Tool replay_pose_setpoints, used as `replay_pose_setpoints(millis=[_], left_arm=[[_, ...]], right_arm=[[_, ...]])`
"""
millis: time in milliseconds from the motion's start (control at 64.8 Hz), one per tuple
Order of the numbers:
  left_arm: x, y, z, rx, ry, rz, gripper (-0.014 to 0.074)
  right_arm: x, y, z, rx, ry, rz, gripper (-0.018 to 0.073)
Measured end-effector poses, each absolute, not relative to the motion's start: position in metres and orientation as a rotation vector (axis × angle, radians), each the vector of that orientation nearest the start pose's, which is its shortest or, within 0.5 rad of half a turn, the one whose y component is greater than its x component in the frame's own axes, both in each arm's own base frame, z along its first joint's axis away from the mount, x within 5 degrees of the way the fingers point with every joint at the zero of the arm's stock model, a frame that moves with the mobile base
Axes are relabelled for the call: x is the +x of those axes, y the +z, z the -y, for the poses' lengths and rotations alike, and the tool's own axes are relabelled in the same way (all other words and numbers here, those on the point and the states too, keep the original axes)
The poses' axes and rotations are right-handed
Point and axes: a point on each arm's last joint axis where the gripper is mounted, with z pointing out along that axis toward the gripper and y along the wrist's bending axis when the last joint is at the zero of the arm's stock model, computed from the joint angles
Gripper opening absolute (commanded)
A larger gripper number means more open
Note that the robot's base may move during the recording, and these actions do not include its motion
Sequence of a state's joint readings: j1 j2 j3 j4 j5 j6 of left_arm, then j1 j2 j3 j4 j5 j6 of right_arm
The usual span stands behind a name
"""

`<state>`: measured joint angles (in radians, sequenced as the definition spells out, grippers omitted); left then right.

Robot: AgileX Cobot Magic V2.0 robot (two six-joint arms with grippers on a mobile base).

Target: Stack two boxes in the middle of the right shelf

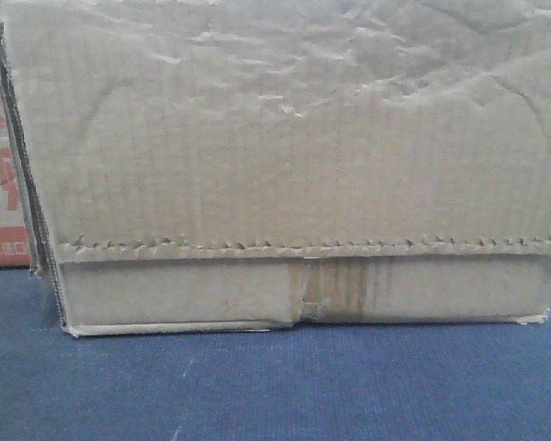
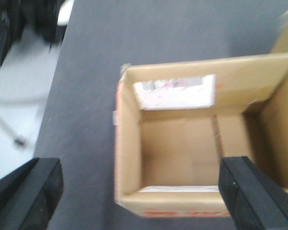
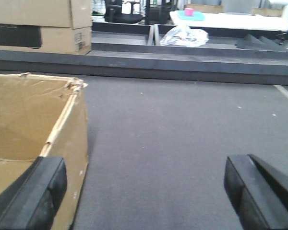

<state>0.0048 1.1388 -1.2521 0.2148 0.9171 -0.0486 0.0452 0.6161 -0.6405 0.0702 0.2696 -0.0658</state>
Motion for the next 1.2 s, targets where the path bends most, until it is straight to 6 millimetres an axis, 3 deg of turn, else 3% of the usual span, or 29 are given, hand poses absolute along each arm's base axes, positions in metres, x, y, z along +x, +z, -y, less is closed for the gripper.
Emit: replay_pose_setpoints(millis=[216, 463, 602, 788, 849, 927, 1097, 1205], left_arm=[[0.279, 0.402, -0.049, 0.002, 0.157, -2.445, 0.0513], [0.324, 0.342, -0.068, 0.045, 0.115, -2.678, 0.0513], [0.341, 0.314, -0.071, 0.049, 0.085, -2.759, 0.0513], [0.349, 0.298, -0.072, 0.052, 0.07, -2.803, 0.0496], [0.35, 0.297, -0.073, 0.051, 0.072, -2.797, 0.045], [0.352, 0.298, -0.073, 0.051, 0.077, -2.783, 0.0324], [0.352, 0.298, -0.073, 0.049, 0.075, -2.773, -0.01], [0.353, 0.299, -0.072, 0.045, 0.067, -2.767, -0.0111]], right_arm=[[0.128, 0.353, -0.009, -0.061, 0.059, -1.727, 0.0558], [0.128, 0.353, -0.009, -0.061, 0.059, -1.727, 0.0558], [0.128, 0.353, -0.009, -0.061, 0.059, -1.727, 0.0558], [0.128, 0.353, -0.009, -0.061, 0.059, -1.727, 0.0558], [0.128, 0.353, -0.009, -0.061, 0.059, -1.727, 0.0558], [0.128, 0.353, -0.009, -0.061, 0.059, -1.727, 0.0558], [0.128, 0.353, -0.009, -0.061, 0.059, -1.727, 0.0558], [0.128, 0.353, -0.009, -0.061, 0.059, -1.727, 0.0558]])
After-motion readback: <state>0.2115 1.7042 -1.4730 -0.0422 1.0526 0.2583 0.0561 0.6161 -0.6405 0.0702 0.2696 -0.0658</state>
